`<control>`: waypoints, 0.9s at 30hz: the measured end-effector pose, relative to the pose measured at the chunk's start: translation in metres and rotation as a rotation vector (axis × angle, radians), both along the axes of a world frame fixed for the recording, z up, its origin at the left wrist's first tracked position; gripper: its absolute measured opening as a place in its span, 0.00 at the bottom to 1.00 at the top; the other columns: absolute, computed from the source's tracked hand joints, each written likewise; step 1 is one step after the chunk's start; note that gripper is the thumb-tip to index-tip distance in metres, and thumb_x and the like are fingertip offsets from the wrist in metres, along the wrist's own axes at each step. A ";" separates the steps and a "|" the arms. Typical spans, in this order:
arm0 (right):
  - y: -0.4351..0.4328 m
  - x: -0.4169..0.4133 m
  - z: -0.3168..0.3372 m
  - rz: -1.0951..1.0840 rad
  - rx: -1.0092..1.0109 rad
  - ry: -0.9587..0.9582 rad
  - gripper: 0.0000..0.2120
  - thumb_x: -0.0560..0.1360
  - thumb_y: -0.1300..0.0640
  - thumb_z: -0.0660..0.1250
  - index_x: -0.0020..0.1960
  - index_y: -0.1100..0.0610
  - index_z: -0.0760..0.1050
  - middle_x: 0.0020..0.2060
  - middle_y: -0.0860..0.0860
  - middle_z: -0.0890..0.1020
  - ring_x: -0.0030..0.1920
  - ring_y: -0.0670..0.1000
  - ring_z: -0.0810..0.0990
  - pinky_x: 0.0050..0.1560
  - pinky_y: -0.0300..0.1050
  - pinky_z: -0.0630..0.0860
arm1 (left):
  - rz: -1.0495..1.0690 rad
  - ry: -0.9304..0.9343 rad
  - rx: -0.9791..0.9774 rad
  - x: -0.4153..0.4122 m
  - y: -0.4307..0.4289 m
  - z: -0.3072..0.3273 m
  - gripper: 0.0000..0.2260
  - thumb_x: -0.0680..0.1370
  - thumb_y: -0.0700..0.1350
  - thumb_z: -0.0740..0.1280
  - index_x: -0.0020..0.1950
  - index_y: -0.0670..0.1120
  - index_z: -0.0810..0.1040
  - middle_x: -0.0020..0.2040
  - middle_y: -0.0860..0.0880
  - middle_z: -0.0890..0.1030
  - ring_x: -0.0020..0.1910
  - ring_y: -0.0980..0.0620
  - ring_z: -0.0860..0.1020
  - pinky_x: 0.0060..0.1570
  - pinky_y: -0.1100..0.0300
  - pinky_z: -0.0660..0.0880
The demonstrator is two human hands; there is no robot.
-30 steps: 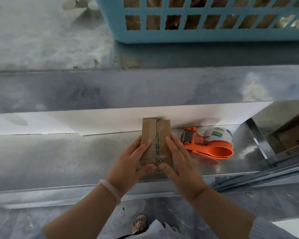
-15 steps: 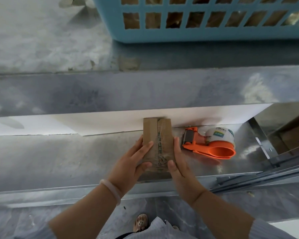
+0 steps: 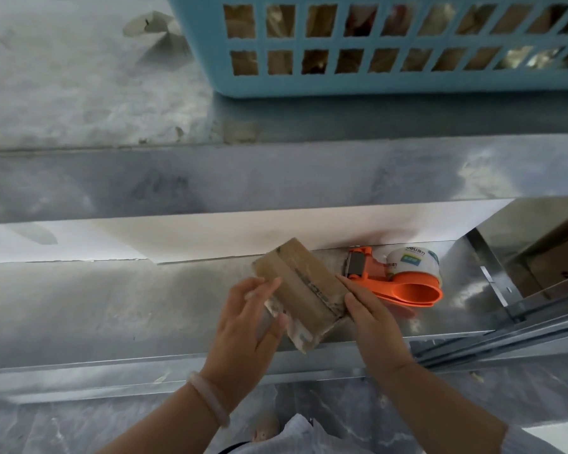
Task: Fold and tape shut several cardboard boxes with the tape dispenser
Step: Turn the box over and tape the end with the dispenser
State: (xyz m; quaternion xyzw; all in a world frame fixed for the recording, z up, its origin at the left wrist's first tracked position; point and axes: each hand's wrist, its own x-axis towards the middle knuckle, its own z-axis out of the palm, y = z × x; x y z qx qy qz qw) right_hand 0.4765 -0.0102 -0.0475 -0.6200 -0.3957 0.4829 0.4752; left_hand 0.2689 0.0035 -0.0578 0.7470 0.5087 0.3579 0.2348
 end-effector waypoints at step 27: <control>0.051 -0.006 0.022 0.352 0.097 -0.564 0.22 0.79 0.57 0.64 0.72 0.46 0.69 0.69 0.42 0.69 0.69 0.41 0.65 0.74 0.47 0.62 | -0.270 -0.079 -0.498 -0.028 0.025 0.021 0.32 0.64 0.64 0.76 0.67 0.64 0.73 0.71 0.60 0.64 0.68 0.62 0.67 0.68 0.64 0.68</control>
